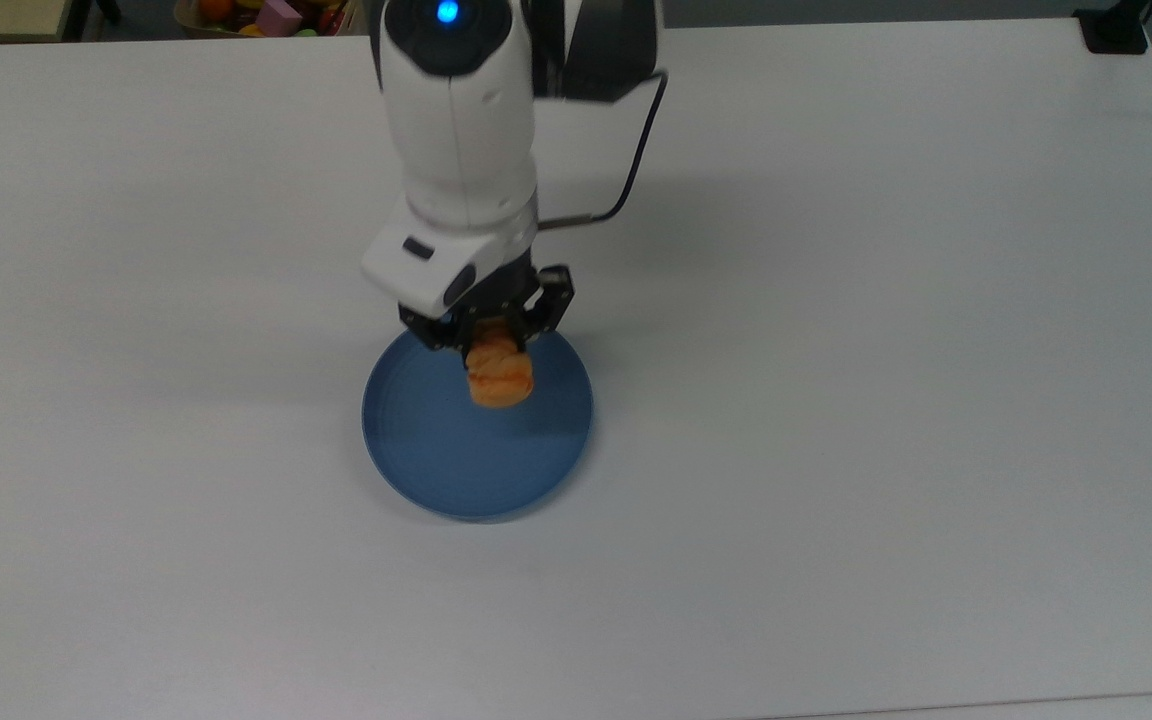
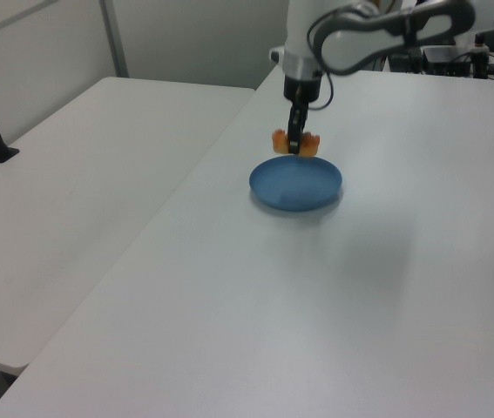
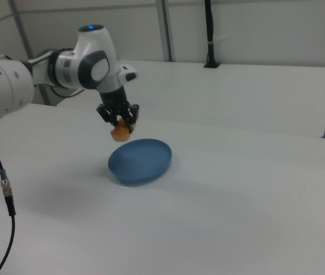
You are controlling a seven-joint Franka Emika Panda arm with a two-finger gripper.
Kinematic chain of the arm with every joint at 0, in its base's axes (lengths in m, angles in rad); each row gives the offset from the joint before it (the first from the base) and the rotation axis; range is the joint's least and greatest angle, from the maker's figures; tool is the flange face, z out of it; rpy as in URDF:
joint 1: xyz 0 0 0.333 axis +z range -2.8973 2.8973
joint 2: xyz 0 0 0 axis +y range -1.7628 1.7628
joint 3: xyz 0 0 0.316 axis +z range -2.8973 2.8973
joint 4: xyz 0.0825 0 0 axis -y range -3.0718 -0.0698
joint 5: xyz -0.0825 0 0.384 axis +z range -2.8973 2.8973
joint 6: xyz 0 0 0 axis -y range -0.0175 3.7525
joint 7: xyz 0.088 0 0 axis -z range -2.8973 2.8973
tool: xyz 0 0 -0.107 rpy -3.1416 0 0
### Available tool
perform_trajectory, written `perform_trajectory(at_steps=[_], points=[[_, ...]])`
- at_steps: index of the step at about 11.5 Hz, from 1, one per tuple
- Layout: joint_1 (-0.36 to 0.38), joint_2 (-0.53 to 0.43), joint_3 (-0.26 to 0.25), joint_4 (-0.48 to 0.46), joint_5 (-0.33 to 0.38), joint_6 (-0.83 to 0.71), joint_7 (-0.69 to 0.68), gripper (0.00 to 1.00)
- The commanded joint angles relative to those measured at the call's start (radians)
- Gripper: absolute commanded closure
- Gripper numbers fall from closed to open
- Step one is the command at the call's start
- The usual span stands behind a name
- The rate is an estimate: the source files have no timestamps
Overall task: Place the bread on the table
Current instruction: 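Lift the bread roll up off the blue plate, then carry the bread roll away from the plate and lower it to the table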
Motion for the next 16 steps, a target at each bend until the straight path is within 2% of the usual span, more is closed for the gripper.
perform_trajectory(at_steps=[1,5,7,9,12,16], points=[[0.069,-0.087,-0.005,-0.032,0.007,-0.066,0.082,0.54],[0.203,-0.090,-0.003,-0.031,0.007,-0.054,0.197,0.54],[0.232,-0.064,0.022,-0.028,0.006,-0.031,0.226,0.54],[0.263,-0.017,0.061,-0.028,0.001,0.052,0.305,0.54],[0.324,0.066,0.061,-0.026,-0.008,0.182,0.335,0.54],[0.346,0.187,0.061,-0.019,-0.014,0.371,0.333,0.53]])
